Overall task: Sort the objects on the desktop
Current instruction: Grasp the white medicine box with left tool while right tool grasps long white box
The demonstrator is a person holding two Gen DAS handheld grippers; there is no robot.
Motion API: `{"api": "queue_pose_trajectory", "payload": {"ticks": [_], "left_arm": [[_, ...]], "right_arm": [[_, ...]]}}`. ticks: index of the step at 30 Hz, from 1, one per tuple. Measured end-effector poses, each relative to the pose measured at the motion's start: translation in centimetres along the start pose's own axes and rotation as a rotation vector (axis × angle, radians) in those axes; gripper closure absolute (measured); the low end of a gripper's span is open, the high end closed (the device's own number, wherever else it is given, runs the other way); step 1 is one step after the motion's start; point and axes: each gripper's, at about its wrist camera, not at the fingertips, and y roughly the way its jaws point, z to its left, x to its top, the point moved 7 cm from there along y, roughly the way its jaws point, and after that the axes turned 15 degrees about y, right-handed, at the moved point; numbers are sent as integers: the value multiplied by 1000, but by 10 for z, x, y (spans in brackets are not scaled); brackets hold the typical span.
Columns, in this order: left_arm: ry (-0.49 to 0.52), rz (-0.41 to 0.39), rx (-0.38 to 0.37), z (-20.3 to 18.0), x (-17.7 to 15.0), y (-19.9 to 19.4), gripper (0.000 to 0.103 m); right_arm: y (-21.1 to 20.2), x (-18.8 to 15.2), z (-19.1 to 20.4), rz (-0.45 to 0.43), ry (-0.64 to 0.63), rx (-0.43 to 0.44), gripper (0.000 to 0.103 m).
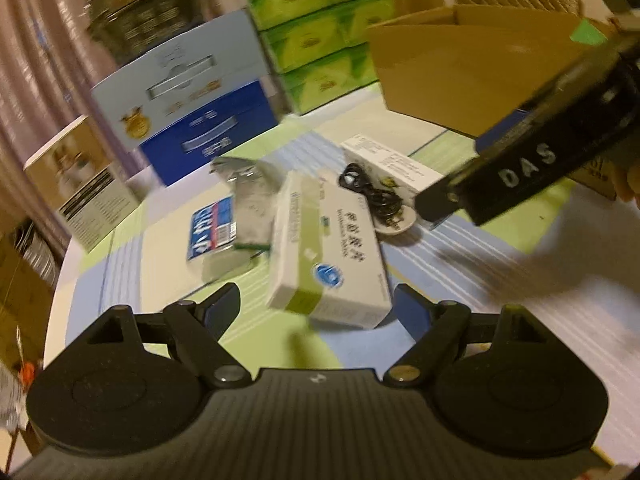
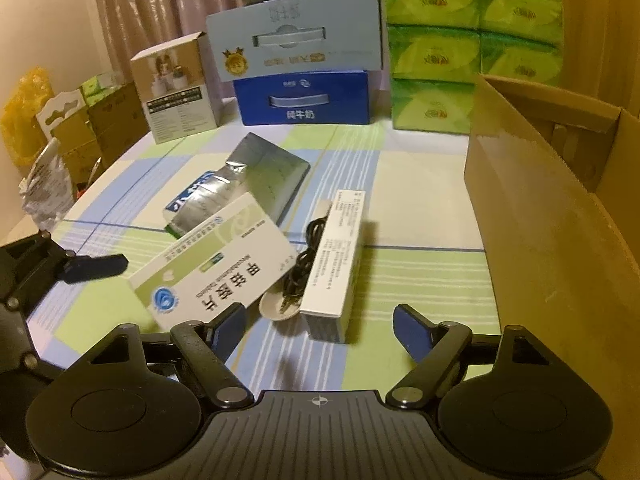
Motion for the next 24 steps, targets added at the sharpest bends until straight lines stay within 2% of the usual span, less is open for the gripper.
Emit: {"api": "queue_pose_trajectory", "payload": {"ticks": [6,10,12,16,21,24], "left_arm": [[114,21,24,-13,3,19,22],[166,20,50,-17,3,24,30],[162,21,50,-16,3,25,30],[100,33,31,-12,4,24,32],[-125,58,-53,-6,0,18,33],[-194,73,-69,-3,-4,14,33]], "right_arm": [[8,4,-1,14,5,3,24],[15,5,-4,28,18,-1,25],[18,6,-5,34,17,-3,29],[25,7,-7,42,17,-7,45],[29,8,-11,53,36,-10,65],[30,7,-13,60,45,-19,76]]}}
